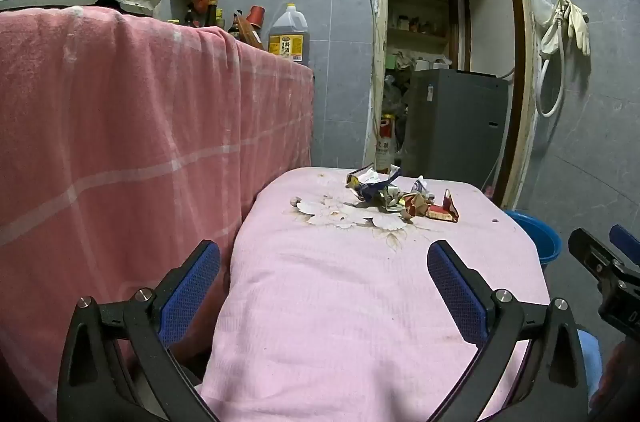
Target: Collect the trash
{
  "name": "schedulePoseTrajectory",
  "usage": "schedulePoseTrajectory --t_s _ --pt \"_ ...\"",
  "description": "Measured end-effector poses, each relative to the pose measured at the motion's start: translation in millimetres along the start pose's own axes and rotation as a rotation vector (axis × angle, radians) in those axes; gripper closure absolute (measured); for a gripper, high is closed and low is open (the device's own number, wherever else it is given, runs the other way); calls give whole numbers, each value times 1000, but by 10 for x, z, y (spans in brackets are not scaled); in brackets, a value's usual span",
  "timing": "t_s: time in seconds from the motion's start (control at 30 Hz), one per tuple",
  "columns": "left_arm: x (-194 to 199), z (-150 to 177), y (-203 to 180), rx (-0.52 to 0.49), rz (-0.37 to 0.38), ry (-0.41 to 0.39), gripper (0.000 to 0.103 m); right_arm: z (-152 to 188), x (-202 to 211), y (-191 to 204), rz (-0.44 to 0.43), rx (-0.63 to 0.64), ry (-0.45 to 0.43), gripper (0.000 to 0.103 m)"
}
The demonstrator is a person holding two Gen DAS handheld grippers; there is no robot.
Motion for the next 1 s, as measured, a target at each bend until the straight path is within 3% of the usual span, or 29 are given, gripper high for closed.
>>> schedulePoseTrajectory --t_s 1.0 --pt "-42 -8 42 3 5 8 1 7 1 -2 0 -1 2 0"
Point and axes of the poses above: each gripper's, at about its wrist camera, not at the fingertips, and x roughly against the way its jaws point, y to its left, z to its underside, the point moved 1 cm from there along -x, roughly the way its jaws point, and after that the axes turned 6 degrees about x, right-handed, at the moved point
